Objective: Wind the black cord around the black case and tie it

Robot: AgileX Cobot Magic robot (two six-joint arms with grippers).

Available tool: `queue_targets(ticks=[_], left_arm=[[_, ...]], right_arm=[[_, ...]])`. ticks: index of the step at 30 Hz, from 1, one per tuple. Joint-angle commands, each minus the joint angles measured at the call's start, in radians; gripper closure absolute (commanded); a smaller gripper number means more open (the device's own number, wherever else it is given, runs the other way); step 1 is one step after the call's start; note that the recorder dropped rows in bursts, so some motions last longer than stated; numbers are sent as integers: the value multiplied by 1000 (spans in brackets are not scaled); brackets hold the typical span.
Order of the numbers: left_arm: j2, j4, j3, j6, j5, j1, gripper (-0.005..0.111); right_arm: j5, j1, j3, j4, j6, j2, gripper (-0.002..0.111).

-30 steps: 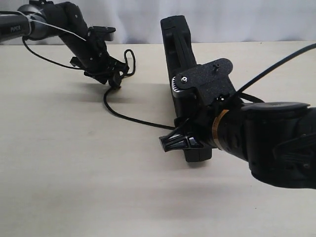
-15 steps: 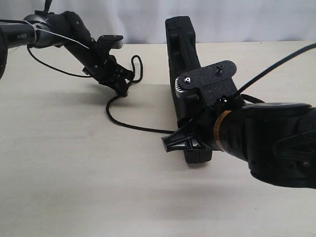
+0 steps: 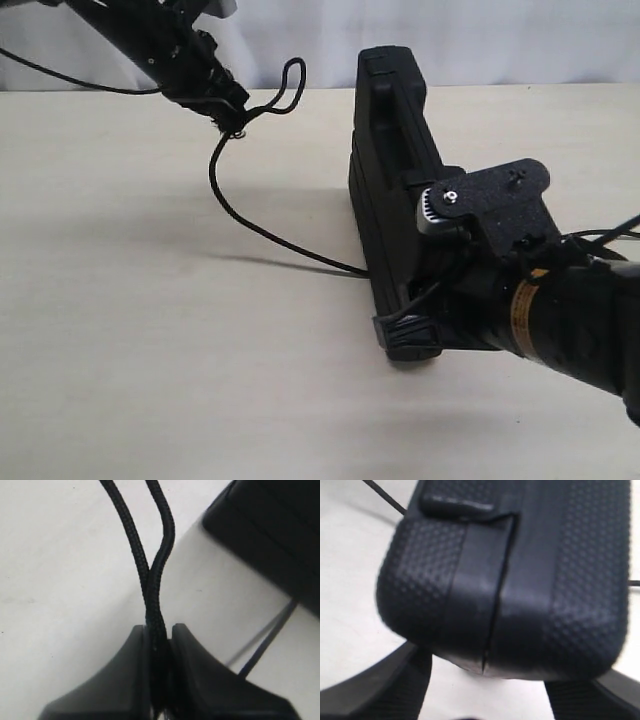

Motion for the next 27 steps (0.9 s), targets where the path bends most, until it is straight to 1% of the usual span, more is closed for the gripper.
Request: queue_targets(ticks=[1, 5, 8, 12, 15, 16, 17, 18, 19, 20, 21, 22, 24, 27], left_arm=[[-104, -49, 131, 160, -9, 0, 107], [-193, -129, 250, 322, -12, 0, 107], [-256, -144, 315, 397, -20, 0, 107], [-332, -146, 360, 463, 17, 0, 107], [-392, -132, 397, 565, 56, -16, 107], [-408, -128, 417, 610, 57, -36, 107], [-410, -112, 422, 618, 57, -51, 107], [-412, -45, 425, 623, 63, -93, 107], [-412, -12, 425, 623, 63, -113, 107], [-412, 52, 425, 623, 60, -160, 107], [-412, 69, 425, 623, 56, -177, 107], [-412, 91, 425, 618, 35, -212, 107], [-412, 108, 425, 612, 11, -237, 107], [-412, 134, 425, 612, -9, -245, 107]], right_arm=[[1, -5, 25, 17, -6, -23, 104], [4, -8, 26, 5, -6, -22, 104], [5, -8, 26, -2, -6, -22, 104], [24, -8, 26, -20, -2, -22, 104], [35, -8, 26, -46, 19, -22, 104], [30, -8, 26, -51, 19, -22, 104], [30, -8, 26, -51, 19, -22, 104], [30, -8, 26, -51, 19, -22, 104], [30, -8, 26, -51, 19, -22, 104], [30, -8, 26, -51, 19, -22, 104], [30, -8, 26, -51, 19, -22, 104], [30, -8, 26, -51, 19, -22, 104], [30, -8, 26, -51, 12, -22, 104], [28, -8, 26, -51, 12, -22, 104]])
